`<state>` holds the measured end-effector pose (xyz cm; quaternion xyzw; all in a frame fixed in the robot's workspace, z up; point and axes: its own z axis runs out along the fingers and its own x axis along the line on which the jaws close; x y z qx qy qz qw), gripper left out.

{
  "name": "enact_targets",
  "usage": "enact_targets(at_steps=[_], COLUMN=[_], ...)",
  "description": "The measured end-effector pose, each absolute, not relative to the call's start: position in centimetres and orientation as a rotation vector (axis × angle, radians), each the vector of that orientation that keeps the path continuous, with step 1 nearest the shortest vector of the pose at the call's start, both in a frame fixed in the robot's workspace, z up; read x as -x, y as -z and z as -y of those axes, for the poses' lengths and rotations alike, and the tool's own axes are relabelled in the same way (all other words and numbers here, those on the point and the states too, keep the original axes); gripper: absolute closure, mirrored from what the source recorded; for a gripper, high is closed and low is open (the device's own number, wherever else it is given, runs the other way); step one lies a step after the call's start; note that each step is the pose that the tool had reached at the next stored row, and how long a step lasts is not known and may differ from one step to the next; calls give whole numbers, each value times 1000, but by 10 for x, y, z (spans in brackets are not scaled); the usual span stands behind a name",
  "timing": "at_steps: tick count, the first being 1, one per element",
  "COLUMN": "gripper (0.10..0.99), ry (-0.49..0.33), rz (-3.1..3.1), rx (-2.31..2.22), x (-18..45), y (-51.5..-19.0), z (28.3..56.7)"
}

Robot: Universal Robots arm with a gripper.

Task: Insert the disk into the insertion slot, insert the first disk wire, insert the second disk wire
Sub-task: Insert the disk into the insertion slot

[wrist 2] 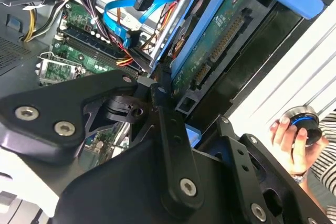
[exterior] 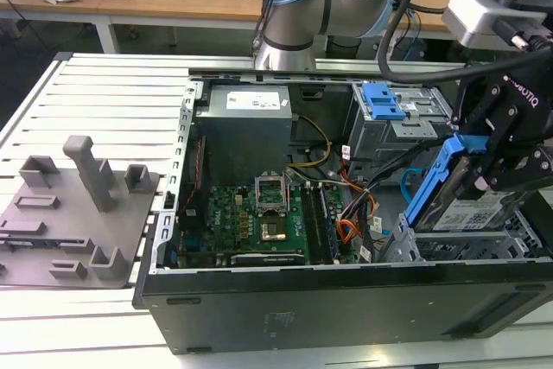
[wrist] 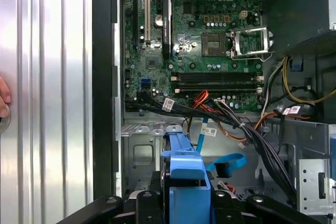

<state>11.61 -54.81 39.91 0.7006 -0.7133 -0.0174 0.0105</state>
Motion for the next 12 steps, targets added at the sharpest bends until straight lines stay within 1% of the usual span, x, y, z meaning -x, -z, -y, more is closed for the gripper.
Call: enact_targets(at_steps=[7,12], gripper=[725,725], ry=[54,54], rz=[2226,2226], rx=[-2186,-2186], x=[-116,-116], y=[-387,-385], z=[548,548])
